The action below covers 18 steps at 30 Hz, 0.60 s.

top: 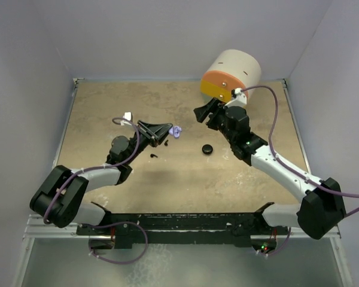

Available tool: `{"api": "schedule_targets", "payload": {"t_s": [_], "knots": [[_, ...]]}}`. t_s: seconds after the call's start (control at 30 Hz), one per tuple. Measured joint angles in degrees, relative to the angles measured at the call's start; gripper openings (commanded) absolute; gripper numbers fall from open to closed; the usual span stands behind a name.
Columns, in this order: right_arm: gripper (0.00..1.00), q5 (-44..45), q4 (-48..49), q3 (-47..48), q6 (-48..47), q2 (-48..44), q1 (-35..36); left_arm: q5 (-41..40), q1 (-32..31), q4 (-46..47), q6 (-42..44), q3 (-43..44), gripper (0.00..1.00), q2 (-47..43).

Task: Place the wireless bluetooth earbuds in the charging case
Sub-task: Place the earbud in the charging case.

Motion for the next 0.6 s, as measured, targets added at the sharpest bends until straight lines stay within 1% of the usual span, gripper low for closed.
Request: {"api": "schedule_targets", "payload": {"t_s": [0.07, 0.23, 0.6], "knots": [[0.78, 1.36, -4.7, 0.0, -1.44, 0.68, 0.39, -0.22, 0.0, -0.44, 0.0, 0.31, 0.0, 0.11], [0.78, 2.91, -11.8, 0.0, -4.74, 1.07, 1.81, -0.48, 0.0, -0.61, 0.02, 1.2, 0.0, 1.33], [0.79, 2.8, -16.06, 0.79, -9.35, 1.88, 7.13, -0.46, 0.0, -0.37, 0.02, 2.12, 0.0, 4.72]]}}
